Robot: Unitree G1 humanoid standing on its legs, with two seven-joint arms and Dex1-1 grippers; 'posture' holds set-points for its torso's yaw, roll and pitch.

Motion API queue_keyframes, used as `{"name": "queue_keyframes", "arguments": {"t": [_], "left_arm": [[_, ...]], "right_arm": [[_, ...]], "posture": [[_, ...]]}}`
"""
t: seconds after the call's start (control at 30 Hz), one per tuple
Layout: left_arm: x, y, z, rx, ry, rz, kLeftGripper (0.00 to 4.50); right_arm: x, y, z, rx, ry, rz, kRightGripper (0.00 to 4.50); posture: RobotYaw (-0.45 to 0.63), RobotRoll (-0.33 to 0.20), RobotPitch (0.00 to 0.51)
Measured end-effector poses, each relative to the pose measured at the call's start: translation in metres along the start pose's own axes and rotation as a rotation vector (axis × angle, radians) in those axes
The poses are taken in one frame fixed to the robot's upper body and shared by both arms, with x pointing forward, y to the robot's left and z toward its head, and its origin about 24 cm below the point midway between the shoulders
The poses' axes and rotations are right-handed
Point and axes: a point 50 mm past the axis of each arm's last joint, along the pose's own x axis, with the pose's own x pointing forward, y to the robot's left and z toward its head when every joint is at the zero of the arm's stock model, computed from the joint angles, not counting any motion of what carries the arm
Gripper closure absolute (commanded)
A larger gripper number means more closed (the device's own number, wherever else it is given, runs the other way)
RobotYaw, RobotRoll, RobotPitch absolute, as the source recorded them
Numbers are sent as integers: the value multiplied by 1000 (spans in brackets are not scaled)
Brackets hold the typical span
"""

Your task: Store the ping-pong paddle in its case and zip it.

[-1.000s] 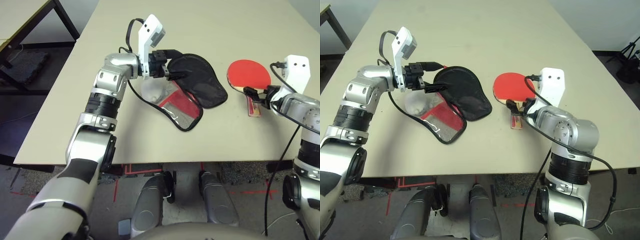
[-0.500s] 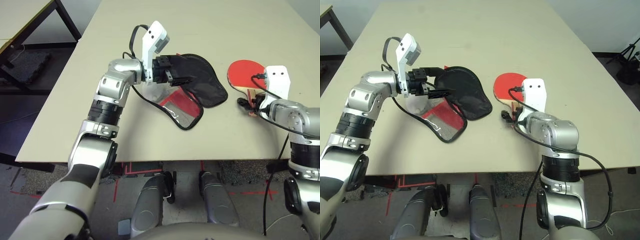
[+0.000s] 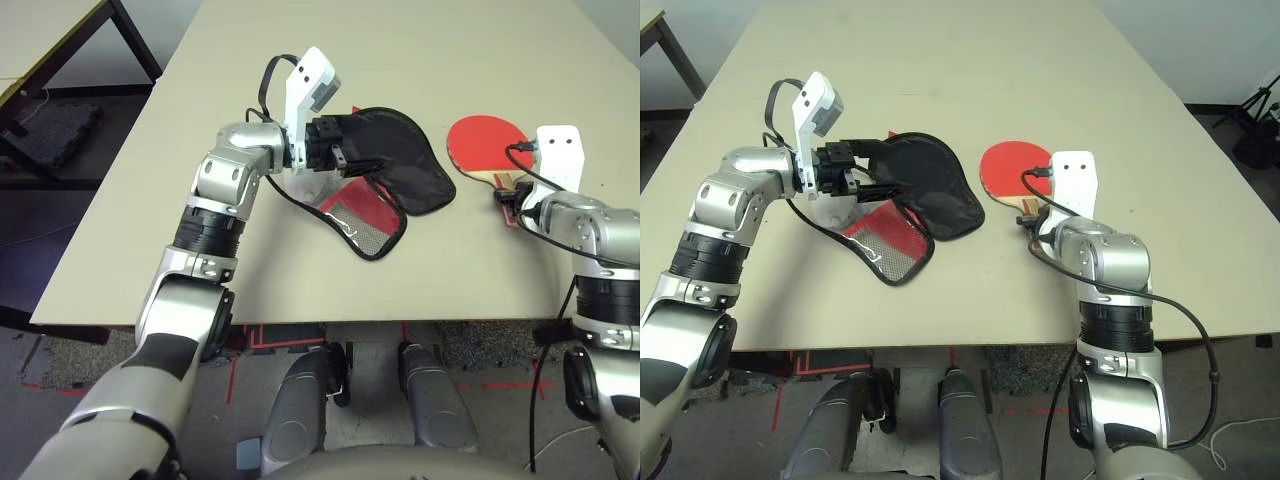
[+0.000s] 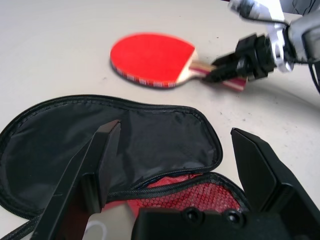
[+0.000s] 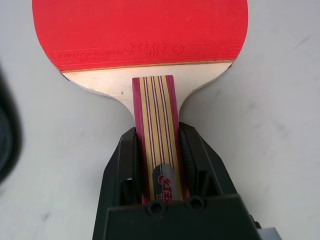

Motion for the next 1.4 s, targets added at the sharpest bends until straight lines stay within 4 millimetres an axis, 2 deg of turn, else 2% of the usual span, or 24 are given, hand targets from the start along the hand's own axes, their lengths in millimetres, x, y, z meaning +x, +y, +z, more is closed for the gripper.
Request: {"name": "queue_keyframes", "arguments": {"t": [0.2, 0.33, 0.5, 0.63, 0.83, 1.4], "left_arm": [[0, 0, -1, -7, 1, 7, 0], [-1, 1, -1, -7, 2, 13, 0], [-1, -1, 3, 7, -6, 9, 0], [-1, -2, 3, 7, -7, 13, 0], [-1, -3, 5, -1, -17, 13, 0], [-6, -2, 4, -4, -10, 31, 0]], "right_arm": [[-6, 11, 35, -3, -122, 46, 3365], [-4, 34, 35, -29, -106, 145, 3365], [-4, 80, 33, -125, -80, 332, 3365], [-7, 96, 37, -194, -87, 426, 3365], [-2, 107, 29, -250, -47, 490, 3365], [16, 105, 24, -269, -24, 459, 3365]], "posture": [[-82, 0, 169], [-78, 0, 170], [-72, 0, 173], [-62, 0, 176], [-48, 0, 180], [-38, 0, 188]]}}
